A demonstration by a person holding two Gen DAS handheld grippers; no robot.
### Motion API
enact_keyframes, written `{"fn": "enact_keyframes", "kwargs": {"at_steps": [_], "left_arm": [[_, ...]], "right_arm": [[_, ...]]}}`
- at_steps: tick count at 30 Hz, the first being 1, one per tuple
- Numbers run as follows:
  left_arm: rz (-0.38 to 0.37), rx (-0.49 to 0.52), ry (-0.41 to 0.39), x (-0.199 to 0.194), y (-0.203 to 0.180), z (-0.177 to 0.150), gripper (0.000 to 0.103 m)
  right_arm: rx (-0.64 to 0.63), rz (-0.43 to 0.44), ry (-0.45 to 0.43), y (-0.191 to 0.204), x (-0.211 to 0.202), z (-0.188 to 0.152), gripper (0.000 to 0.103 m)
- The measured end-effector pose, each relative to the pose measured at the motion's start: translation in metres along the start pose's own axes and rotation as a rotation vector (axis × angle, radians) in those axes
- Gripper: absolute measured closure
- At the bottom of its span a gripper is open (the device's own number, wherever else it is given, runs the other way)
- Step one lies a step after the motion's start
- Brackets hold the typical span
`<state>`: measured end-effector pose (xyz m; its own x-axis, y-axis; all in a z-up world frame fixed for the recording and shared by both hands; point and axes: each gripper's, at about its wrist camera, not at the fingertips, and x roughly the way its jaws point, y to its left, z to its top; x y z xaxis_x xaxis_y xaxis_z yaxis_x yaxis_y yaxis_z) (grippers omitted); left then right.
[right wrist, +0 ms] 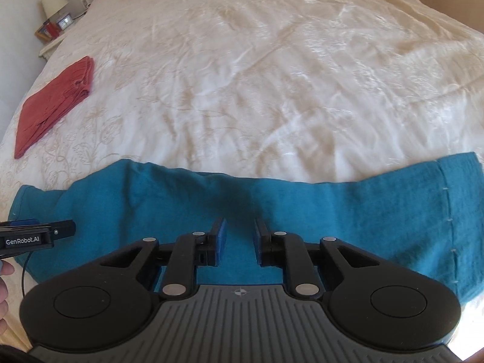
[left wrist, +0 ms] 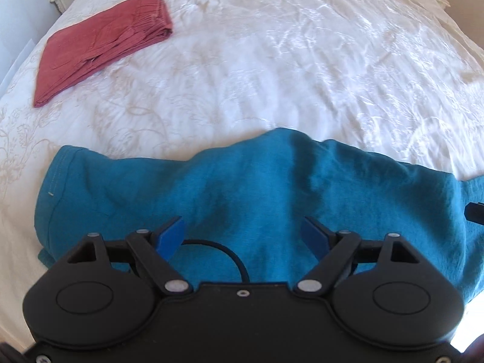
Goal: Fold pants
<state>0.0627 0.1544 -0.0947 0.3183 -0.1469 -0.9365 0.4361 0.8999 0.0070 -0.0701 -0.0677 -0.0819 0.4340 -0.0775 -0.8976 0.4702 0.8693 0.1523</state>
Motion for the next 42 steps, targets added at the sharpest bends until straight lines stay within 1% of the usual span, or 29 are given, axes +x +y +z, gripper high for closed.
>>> {"fn": "enact_keyframes", "kwargs": {"at_steps": [3,7,8,10,11,15,17,19,21,24,27,29,34,38,42], "left_arm": [[0.016,0.02,0.001,-0.006,-0.041,-0.004,0.018],[0.024,0.016,0.004,-0.01,-0.092,-0.01,0.018],[0.033,0.018,0.003,-0.011,-0.106,-0.012,0.018],[0.054,0.021,0.0,-0.013,-0.13,-0.016,0.018],[0.063,0.018,0.0,-0.013,-0.141,-0.018,0.018],[0.089,-0.029,0.019,-0.011,-0.173,-0.027,0.018],[0.097,-0.056,0.038,-0.011,-0.185,-0.031,0.018],[0.106,-0.065,0.05,-0.011,-0.194,-0.034,0.018],[0.128,-0.06,0.056,-0.012,-0.202,-0.037,0.018],[0.155,-0.065,0.059,-0.016,-0.21,-0.04,0.018],[0.168,-0.079,0.071,-0.017,-0.213,-0.042,0.018],[0.176,-0.081,0.078,-0.016,-0.215,-0.042,0.018],[0.185,-0.079,0.095,-0.013,-0.223,-0.039,0.018],[0.184,-0.069,0.091,-0.015,-0.229,-0.039,0.018],[0.185,-0.059,0.095,-0.014,-0.232,-0.039,0.018]], "right_arm": [[0.025,-0.045,-0.005,-0.049,-0.004,-0.007,0.084],[0.043,-0.105,-0.009,-0.113,-0.009,-0.009,0.083],[0.053,-0.115,-0.012,-0.132,-0.01,-0.009,0.082],[0.082,-0.127,-0.012,-0.167,-0.011,-0.007,0.071],[0.095,-0.135,-0.013,-0.187,-0.01,-0.007,0.071],[0.088,-0.193,-0.014,-0.244,-0.003,-0.003,0.071],[0.078,-0.215,-0.025,-0.267,0.0,-0.001,0.071],[0.064,-0.225,-0.033,-0.285,0.005,0.0,0.071],[0.055,-0.215,-0.033,-0.302,0.01,0.002,0.071],[0.042,-0.176,-0.027,-0.319,0.018,0.004,0.071],[0.012,-0.145,-0.03,-0.326,0.023,0.004,0.071],[0.001,-0.124,-0.013,-0.327,0.028,0.004,0.071],[-0.033,-0.114,0.021,-0.324,0.034,0.005,0.071],[-0.069,-0.111,0.051,-0.319,0.04,0.007,0.072],[-0.095,-0.109,0.064,-0.315,0.042,0.008,0.08]]}}
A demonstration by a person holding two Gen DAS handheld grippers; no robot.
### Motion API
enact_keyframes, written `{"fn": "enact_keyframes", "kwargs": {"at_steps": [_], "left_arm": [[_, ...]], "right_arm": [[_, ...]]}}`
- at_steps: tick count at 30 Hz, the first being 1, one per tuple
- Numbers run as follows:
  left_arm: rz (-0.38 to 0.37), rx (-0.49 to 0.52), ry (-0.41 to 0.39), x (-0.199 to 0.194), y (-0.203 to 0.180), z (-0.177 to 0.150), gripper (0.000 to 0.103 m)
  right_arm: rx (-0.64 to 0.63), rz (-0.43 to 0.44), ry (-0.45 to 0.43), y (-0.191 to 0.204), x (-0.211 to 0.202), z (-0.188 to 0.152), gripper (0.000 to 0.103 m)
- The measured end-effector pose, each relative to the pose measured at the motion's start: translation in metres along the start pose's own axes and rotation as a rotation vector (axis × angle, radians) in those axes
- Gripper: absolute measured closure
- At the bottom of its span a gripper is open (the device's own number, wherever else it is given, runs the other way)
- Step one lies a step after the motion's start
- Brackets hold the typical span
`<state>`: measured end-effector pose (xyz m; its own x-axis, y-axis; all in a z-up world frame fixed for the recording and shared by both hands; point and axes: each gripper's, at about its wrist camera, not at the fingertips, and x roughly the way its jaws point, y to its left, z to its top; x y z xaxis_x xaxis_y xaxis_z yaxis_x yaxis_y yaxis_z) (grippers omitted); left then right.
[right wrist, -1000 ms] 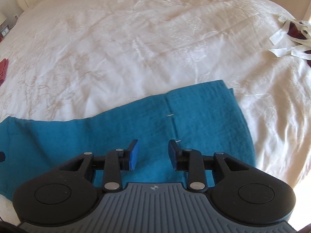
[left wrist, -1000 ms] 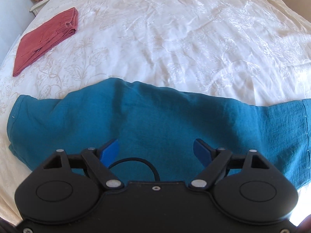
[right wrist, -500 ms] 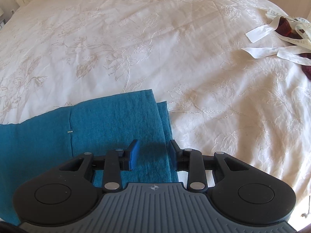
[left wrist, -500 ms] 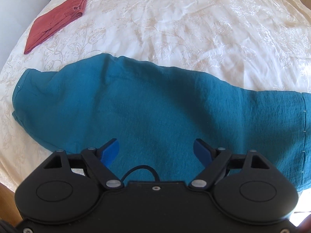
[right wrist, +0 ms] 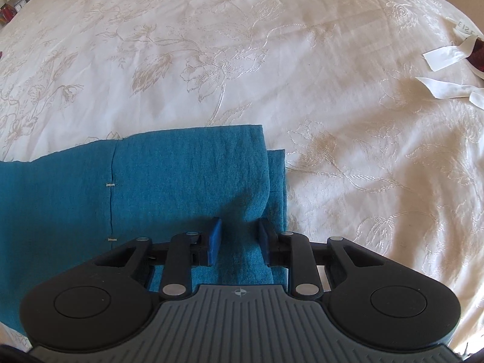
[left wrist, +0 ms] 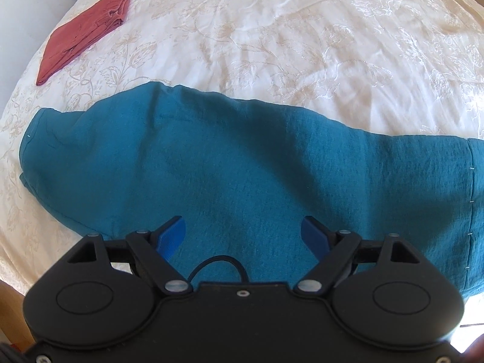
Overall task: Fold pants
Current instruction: 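Grasp the hem edge of the folded trousers with the right gripper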
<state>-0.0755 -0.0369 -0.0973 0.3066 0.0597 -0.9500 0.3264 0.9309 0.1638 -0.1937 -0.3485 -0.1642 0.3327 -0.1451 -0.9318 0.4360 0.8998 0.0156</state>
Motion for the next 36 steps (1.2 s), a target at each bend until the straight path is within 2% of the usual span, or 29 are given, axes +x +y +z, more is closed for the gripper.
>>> {"fn": "enact_keyframes", "kwargs": {"at_steps": [6,9,11,14,15,17,19,23,27,34,36], "left_arm": [[0.0,0.008,0.007,0.003,0.0,0.002,0.018],[0.001,0.014,0.008,0.004,0.0,0.004,0.018],[0.002,0.01,0.007,0.004,0.002,0.004,0.018],[-0.003,0.0,0.01,0.005,0.004,0.004,0.018],[-0.003,0.002,0.014,0.006,0.004,0.004,0.018],[0.003,0.011,0.016,0.007,0.003,0.004,0.018],[0.01,0.012,0.014,0.006,0.004,0.004,0.018],[0.006,-0.007,0.024,0.007,0.007,0.003,0.018],[0.01,-0.012,0.024,0.007,0.009,0.003,0.018],[0.01,-0.007,0.02,0.006,0.004,0.006,0.018],[0.009,-0.002,0.018,0.005,0.002,0.006,0.018]], "right_arm": [[-0.017,0.002,-0.008,0.004,-0.004,0.001,0.096],[-0.013,-0.031,-0.013,0.002,-0.012,-0.001,0.097],[0.046,-0.068,-0.008,-0.007,-0.015,-0.006,0.097],[0.117,-0.052,0.021,-0.02,-0.01,-0.015,0.097],[0.111,-0.041,0.022,-0.02,-0.009,-0.016,0.096],[0.11,-0.012,-0.011,-0.021,-0.017,-0.017,0.087],[0.147,-0.004,-0.013,-0.028,-0.021,-0.016,0.071],[0.232,0.046,0.011,-0.05,-0.015,-0.017,0.067],[0.284,0.147,0.064,-0.064,-0.006,-0.027,0.066],[0.314,0.292,0.132,-0.068,0.011,-0.032,0.054],[0.34,0.333,0.154,-0.069,0.016,-0.03,0.054]]}}
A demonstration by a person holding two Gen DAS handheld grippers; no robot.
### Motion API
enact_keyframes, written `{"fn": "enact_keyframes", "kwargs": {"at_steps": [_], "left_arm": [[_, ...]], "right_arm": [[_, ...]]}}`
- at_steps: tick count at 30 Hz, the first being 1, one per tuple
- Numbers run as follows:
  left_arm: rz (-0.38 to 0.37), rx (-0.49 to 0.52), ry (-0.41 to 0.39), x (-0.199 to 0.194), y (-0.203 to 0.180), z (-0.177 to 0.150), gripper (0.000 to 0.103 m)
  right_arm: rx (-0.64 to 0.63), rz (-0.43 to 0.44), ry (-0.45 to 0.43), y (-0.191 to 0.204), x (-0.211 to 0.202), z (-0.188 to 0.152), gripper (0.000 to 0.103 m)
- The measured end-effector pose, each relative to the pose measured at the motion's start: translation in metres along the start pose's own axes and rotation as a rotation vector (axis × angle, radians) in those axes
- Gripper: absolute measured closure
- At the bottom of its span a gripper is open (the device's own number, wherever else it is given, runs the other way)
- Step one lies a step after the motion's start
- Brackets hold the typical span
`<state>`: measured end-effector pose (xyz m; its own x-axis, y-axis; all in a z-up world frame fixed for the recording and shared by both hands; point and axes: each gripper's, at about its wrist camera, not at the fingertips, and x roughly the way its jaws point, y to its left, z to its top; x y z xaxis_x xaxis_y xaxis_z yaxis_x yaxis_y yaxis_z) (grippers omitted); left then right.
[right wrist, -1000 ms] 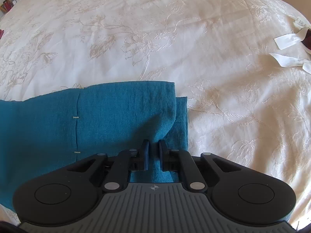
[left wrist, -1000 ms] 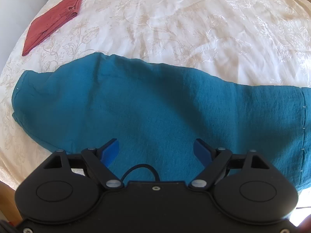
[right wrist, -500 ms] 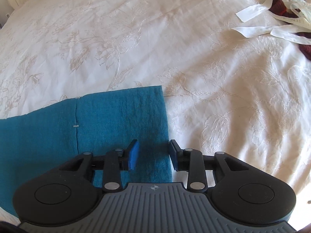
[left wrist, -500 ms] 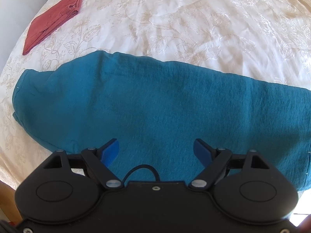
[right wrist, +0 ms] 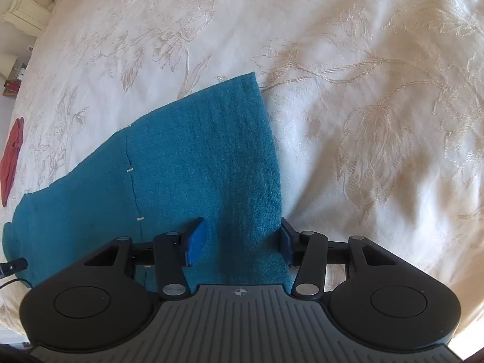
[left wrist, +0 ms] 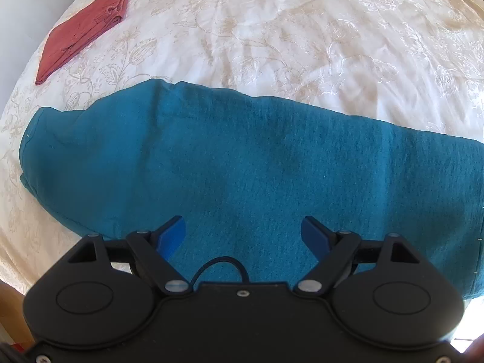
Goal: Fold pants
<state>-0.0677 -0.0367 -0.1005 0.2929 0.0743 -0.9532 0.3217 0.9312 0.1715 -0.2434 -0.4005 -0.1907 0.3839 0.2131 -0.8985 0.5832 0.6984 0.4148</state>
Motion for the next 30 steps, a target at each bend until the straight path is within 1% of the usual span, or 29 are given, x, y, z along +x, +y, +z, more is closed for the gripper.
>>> {"fn": "enact_keyframes", "kwargs": {"at_steps": [3,4,5,6,7,8,10,12,13,15,17,20,22,24,25,27,30], "left_arm": [[-0.002,0.004,0.0,0.0,-0.002,0.0,0.018],[-0.002,0.004,0.001,0.0,-0.002,0.0,0.018],[-0.001,0.004,0.003,0.001,-0.002,0.0,0.018],[0.0,0.005,0.005,0.001,-0.002,0.0,0.018],[0.002,0.006,0.007,0.002,-0.002,-0.001,0.018],[0.004,0.006,0.009,0.003,-0.002,-0.001,0.018],[0.008,0.004,0.015,0.004,0.0,-0.001,0.018],[0.01,0.001,0.02,0.006,0.001,-0.001,0.018],[0.013,0.001,0.022,0.006,0.002,-0.002,0.018],[0.016,-0.003,0.027,0.007,0.003,-0.003,0.018],[0.017,0.0,0.037,0.009,0.002,-0.004,0.018],[0.026,0.024,0.04,0.01,-0.001,-0.006,0.018],[0.027,0.036,0.034,0.009,-0.003,-0.008,0.018],[0.025,0.041,0.031,0.009,-0.004,-0.01,0.018],[0.024,0.045,0.035,0.01,-0.004,-0.011,0.018],[0.024,0.055,0.046,0.014,-0.006,-0.013,0.018],[0.026,0.087,0.056,0.017,-0.012,-0.015,0.018]], "right_arm": [[0.046,0.051,0.034,-0.002,0.005,0.005,0.055],[0.053,0.057,0.038,-0.002,0.006,0.005,0.059],[0.05,0.064,0.041,0.0,0.007,0.006,0.064],[0.038,0.066,0.052,0.003,0.008,0.005,0.086],[0.021,0.063,0.063,0.008,0.01,0.005,0.092],[-0.011,0.046,0.055,0.016,0.01,0.004,0.093],[-0.148,-0.017,0.025,0.041,0.001,-0.002,0.094],[-0.261,-0.09,-0.022,0.063,-0.015,-0.007,0.094],[-0.291,-0.126,-0.062,0.07,-0.025,-0.008,0.094],[-0.273,-0.138,-0.094,0.069,-0.033,-0.007,0.094],[-0.216,-0.149,-0.065,0.058,-0.022,-0.005,0.094],[-0.222,-0.174,-0.013,0.051,0.0,-0.008,0.092],[-0.208,-0.163,-0.026,0.047,-0.005,-0.013,0.079],[-0.139,-0.123,-0.038,0.036,-0.015,-0.016,0.071],[-0.114,-0.105,-0.049,0.029,-0.02,-0.018,0.069],[-0.071,-0.096,-0.056,0.014,-0.029,-0.025,0.066],[-0.02,-0.063,-0.05,-0.004,-0.036,-0.034,0.066]]}}
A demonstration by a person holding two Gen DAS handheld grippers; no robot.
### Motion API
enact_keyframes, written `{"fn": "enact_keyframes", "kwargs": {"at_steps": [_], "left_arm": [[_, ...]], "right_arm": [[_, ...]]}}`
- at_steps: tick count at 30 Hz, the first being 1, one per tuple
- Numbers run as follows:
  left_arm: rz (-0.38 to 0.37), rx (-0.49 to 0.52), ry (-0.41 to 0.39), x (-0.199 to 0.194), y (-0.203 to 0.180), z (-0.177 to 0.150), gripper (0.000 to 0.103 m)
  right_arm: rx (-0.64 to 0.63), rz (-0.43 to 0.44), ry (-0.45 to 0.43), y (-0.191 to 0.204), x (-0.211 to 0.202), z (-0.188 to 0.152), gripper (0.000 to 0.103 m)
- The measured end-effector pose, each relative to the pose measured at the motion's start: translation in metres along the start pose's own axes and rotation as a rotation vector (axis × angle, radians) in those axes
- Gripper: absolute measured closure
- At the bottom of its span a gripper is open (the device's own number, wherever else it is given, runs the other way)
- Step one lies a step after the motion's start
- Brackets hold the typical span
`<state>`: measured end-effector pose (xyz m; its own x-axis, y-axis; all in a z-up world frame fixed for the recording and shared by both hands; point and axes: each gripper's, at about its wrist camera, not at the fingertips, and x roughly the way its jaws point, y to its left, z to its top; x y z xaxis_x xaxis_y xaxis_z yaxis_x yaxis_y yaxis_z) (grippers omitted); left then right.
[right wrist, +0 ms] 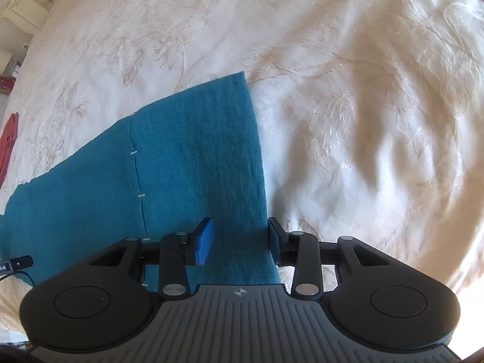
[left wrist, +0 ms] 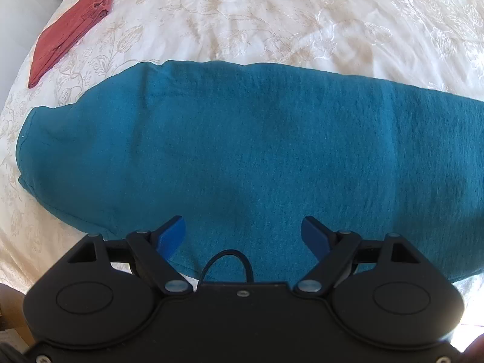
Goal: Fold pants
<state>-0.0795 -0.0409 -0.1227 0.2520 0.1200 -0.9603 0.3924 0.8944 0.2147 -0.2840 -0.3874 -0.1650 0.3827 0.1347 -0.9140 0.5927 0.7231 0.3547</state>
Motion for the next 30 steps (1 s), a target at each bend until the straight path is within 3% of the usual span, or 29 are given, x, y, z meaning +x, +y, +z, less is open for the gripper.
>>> {"fn": "enact_keyframes", "kwargs": {"at_steps": [8,13,14,15,17,18,19,23,30], "left_arm": [[0.005,0.073,0.005,-0.004,-0.014,0.002,0.018],[0.004,0.083,-0.014,-0.007,-0.013,0.001,0.018],[0.002,0.081,-0.017,-0.007,-0.013,0.002,0.018],[0.0,0.079,-0.02,-0.007,-0.013,0.003,0.018],[-0.005,0.076,-0.026,-0.005,-0.015,0.007,0.018],[-0.008,0.076,-0.032,-0.004,-0.017,0.009,0.018],[-0.01,0.077,-0.038,-0.003,-0.019,0.013,0.018],[-0.021,0.082,-0.068,0.003,-0.034,0.032,0.018],[-0.043,0.063,-0.109,0.019,-0.065,0.075,0.018]], "right_arm": [[0.068,0.108,0.023,-0.023,0.012,-0.011,0.057],[0.086,0.176,0.063,-0.019,0.031,-0.005,0.037],[0.09,0.188,0.067,-0.018,0.032,-0.004,0.037],[0.091,0.208,0.071,-0.017,0.032,-0.004,0.038],[0.084,0.269,0.08,-0.014,0.032,-0.004,0.061],[0.085,0.296,0.097,-0.012,0.032,-0.005,0.083],[0.081,0.316,0.109,-0.009,0.032,-0.006,0.088],[0.03,0.333,0.077,0.012,0.017,-0.011,0.092],[0.071,0.371,-0.035,0.036,-0.02,-0.006,0.092]]}}
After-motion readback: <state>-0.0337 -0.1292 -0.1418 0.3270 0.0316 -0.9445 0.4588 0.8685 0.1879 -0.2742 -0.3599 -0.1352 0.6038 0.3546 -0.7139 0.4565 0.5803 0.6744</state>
